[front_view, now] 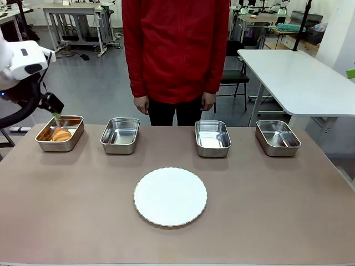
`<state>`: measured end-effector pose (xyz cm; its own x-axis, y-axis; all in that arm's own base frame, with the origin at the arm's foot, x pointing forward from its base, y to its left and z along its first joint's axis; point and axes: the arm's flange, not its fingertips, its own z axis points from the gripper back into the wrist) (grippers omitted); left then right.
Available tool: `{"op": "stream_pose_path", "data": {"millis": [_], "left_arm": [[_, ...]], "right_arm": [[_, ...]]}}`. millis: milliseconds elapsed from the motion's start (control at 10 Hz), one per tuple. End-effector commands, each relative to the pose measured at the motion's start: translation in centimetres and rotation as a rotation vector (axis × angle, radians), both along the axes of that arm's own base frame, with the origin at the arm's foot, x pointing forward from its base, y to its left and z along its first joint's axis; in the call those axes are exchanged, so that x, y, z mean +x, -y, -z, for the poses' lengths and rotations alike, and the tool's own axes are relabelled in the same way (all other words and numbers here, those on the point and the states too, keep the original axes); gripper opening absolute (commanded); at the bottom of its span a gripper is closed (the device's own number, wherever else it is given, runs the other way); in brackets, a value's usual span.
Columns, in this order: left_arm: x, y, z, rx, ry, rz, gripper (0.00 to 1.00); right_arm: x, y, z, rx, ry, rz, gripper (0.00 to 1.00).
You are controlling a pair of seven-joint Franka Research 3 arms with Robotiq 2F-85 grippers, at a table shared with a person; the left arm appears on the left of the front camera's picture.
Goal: Place the bread in the container.
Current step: Place the Butter Roll into the Airtight Container indicated by the human.
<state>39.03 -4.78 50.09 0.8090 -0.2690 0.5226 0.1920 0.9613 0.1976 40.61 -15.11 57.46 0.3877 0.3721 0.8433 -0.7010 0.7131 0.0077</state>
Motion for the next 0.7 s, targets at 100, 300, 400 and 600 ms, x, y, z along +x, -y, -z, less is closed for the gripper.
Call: {"op": "stream_pose_path", "data": {"millis": [100,300,400,600], "left_arm": [[-4.2,-0.4,1.0,-0.053,-0.022,-0.001,1.0],[-4.9,-0.8,1.8,-0.089,-0.066,0.024,1.0],[-4.6,-0.8,2.1,-0.063,-0.123,0.017,1.0],[-2.0,0.2,-0.4,-0.062,-0.078,-0.004,1.0]], "right_arm": [[0.1,0.0,-0.1,0.013,0.013,-0.007,1.0],[0.1,0.0,-0.1,0.013,0.013,-0.007,1.0],[0.1,0.0,-0.1,0.013,0.013,-0.007,1.0],[0.1,0.0,-0.1,0.013,0.013,-0.007,1.0]]}}
